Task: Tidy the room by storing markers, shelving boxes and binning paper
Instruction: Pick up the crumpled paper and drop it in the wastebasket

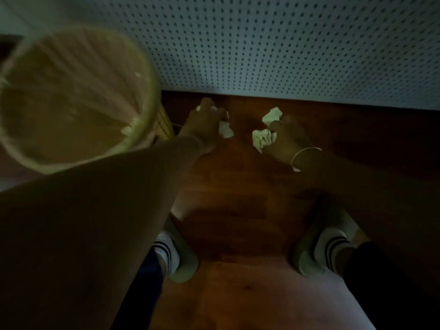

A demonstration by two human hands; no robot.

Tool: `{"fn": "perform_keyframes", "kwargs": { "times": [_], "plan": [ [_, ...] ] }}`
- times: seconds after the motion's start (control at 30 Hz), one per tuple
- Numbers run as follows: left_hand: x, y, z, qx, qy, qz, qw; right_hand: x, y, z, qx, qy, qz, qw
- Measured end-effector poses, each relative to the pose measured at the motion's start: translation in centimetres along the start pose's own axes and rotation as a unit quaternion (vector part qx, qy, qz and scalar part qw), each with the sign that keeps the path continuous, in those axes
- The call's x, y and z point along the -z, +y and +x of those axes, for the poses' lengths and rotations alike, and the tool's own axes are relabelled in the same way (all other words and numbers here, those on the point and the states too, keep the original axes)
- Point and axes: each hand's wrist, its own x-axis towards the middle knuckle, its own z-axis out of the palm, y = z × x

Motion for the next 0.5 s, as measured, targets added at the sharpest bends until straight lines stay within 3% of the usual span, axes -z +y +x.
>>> {"fn": "perform_keyframes", "kwargs": {
  "times": [0.23,0.5],
  "plan": [
    [9.3,2.0,-6.0,-0.055,0.085,-0.001,0.995,7.7,-7.2,-4.2,0.043,0.054,0.012,0.998],
    [17.7,-3.3,-12.6,0.008,0.157,0.031,0.987,10.5,-17.4,-7.9,0.129,0.096,0.047,0.986]
  ]
}}
